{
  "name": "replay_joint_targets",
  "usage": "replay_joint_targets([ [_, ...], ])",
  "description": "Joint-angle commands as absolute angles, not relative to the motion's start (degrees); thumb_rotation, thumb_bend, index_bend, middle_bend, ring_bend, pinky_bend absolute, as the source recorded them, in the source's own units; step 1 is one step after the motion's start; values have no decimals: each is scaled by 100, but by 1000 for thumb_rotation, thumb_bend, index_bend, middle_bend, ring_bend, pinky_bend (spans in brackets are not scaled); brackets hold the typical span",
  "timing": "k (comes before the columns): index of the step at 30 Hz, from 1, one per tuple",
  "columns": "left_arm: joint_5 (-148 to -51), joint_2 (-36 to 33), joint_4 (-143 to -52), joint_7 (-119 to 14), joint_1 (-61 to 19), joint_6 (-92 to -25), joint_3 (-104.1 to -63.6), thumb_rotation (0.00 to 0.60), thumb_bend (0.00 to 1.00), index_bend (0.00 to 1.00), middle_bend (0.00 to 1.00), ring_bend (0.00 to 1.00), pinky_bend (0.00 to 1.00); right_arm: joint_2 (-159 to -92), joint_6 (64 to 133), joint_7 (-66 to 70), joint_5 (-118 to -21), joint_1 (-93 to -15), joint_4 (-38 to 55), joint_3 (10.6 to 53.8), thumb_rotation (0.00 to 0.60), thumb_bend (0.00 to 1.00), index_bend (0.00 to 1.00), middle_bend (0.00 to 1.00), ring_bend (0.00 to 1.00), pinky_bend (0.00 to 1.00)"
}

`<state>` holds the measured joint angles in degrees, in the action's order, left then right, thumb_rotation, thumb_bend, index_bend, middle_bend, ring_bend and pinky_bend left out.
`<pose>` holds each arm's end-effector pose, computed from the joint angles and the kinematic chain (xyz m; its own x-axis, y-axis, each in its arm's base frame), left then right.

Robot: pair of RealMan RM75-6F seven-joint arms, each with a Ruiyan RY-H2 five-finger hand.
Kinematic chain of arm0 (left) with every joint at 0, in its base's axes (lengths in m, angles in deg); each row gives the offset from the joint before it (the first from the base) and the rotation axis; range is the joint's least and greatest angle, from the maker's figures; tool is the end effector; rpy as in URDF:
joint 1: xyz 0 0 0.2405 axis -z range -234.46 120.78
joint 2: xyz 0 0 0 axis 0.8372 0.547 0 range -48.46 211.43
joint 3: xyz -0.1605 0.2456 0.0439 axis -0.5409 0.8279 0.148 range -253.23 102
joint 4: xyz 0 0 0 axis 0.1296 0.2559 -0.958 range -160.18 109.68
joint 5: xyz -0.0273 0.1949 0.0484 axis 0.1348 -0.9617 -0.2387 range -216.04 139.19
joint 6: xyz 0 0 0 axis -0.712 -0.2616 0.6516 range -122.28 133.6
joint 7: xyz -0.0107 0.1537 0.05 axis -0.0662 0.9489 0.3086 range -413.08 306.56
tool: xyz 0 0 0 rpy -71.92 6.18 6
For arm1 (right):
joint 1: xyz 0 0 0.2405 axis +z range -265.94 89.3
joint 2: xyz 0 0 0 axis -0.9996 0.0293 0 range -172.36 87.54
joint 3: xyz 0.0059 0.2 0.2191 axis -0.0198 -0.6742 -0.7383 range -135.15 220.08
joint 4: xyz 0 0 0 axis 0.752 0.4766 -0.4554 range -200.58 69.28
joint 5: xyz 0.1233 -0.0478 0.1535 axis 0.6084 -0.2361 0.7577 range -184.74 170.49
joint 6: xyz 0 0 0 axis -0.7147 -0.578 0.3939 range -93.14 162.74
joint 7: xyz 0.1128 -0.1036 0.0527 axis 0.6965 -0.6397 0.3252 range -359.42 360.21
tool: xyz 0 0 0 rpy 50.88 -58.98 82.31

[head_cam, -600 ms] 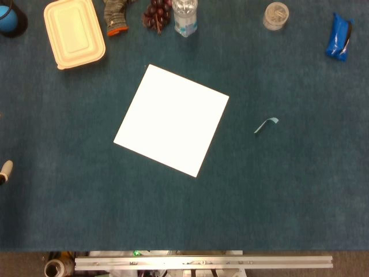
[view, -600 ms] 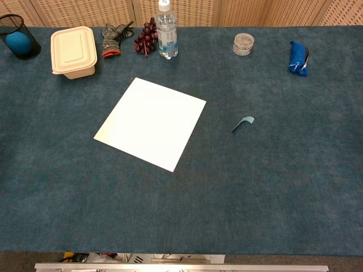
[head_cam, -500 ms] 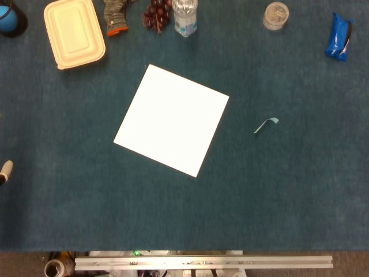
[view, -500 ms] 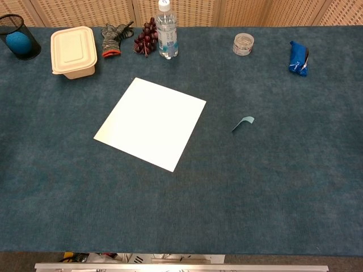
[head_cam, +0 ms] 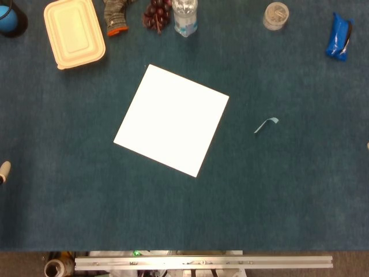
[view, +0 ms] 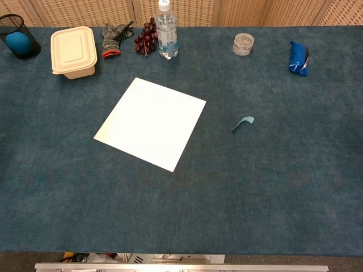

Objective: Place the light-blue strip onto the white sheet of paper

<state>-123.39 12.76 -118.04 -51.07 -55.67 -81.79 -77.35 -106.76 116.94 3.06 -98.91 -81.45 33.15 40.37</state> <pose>-0.3511 0.1747 0.1582 0.3495 0.0102 0.9369 0.9346 0.0664 -0.3494 -0.3028 -0.2061 0.1578 0.2587 -0.0721 0.9633 -0.9579 -0.1476 0.2463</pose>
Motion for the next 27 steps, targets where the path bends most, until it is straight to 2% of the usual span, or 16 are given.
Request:
replay_joint_targets([
  [1,-12339,1279,-11797,-5116,-5567,-8185,-7740,600,231,148,178,159,87,-10656,11622,315,-9915,-8075,3322,4023,600,228,222,351,250,322],
  [4,-12340,1286,-11791,-5117,-5557,-8169,-7741,600,231,149,178,159,87,-10630,11520,325,-9949,-7961,3320,3985,600,229,223,377,270,322],
  [7,-12350,1289,-11782,-5127,-5550,-8153,-7734,600,231,152,178,159,87,-10600,11393,229,-9995,-7812,3341,3929,600,229,224,457,380,369],
  [8,-12345,1285,-11778,-5132,-5553,-8155,-7733,600,231,152,178,159,87,-10608,11370,146,-10018,-7752,3359,3888,600,229,234,514,457,440],
  [9,-12341,1281,-11774,-5138,-5558,-8159,-7731,600,231,152,178,159,87,-10619,11343,97,-10031,-7705,3376,3862,600,229,255,601,561,555],
  [10,-12338,1277,-11768,-5144,-5564,-8163,-7728,600,230,152,178,159,87,-10634,11313,49,-10032,-7656,3392,3829,600,229,272,655,621,623],
  [12,-12328,1274,-11752,-5154,-5576,-8169,-7724,600,231,152,178,159,87,-10682,11185,-58,-10009,-7517,3395,3757,600,228,346,814,791,823],
  [15,-12319,1279,-11728,-5176,-5594,-8184,-7719,600,231,152,177,159,87,-10725,10863,-214,-9912,-7287,3397,3690,600,228,422,926,935,978],
  [18,-12302,1281,-11706,-5205,-5616,-8206,-7720,600,231,152,178,159,87,-10822,10547,-374,-9793,-7055,3361,3622,600,227,465,980,994,1000],
  [27,-12267,1261,-11633,-5269,-5657,-8214,-7709,600,231,152,178,159,87,-11172,9498,-1109,-9169,-6383,3222,3507,600,227,473,1000,1000,1000],
])
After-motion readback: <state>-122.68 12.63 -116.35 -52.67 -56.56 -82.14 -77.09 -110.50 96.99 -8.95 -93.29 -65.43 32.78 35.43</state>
